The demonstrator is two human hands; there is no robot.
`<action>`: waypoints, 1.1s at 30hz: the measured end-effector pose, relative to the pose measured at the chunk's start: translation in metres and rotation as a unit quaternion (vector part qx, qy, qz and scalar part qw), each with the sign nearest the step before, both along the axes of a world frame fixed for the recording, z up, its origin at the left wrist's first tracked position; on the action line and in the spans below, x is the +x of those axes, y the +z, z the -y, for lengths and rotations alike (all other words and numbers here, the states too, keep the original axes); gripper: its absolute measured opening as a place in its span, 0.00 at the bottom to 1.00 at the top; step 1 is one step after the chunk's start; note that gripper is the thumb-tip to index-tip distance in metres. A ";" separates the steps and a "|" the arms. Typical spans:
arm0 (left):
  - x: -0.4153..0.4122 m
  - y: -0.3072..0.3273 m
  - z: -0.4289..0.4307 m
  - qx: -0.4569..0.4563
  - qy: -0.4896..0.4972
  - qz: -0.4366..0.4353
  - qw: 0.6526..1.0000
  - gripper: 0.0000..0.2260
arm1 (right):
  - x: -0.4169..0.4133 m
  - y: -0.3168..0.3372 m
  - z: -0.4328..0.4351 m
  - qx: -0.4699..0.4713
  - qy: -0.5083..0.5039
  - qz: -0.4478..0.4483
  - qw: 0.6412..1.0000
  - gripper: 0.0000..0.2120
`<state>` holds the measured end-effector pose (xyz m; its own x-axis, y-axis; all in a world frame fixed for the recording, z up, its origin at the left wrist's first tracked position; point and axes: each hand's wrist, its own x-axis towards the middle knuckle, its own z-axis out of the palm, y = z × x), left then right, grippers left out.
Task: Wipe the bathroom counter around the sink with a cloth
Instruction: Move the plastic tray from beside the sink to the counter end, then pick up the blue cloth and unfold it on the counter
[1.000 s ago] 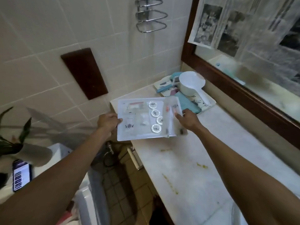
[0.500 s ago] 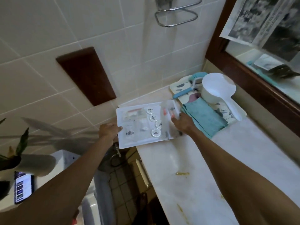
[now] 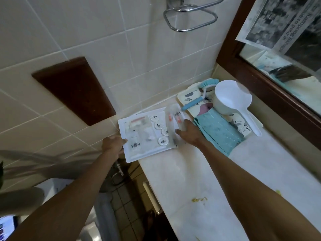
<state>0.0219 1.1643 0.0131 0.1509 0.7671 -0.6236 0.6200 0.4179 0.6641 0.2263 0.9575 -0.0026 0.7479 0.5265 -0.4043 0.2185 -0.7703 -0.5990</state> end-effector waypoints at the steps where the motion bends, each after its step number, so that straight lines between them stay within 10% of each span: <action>1: 0.000 0.000 -0.001 -0.005 0.003 0.008 1.000 0.08 | -0.002 0.001 0.000 -0.002 0.008 0.007 1.000 0.30; 10: 0.006 -0.005 -0.001 -0.046 0.011 0.032 0.998 0.13 | -0.018 0.004 0.015 -0.116 0.016 0.047 0.992 0.66; 27: -0.003 -0.003 -0.007 0.003 -0.072 -0.014 0.997 0.13 | -0.022 0.013 -0.005 0.055 -0.096 -0.036 0.993 0.45; 33: 0.008 0.025 0.000 0.330 -0.300 -0.216 0.869 0.17 | -0.028 0.035 0.012 -0.008 -0.072 0.050 0.996 0.28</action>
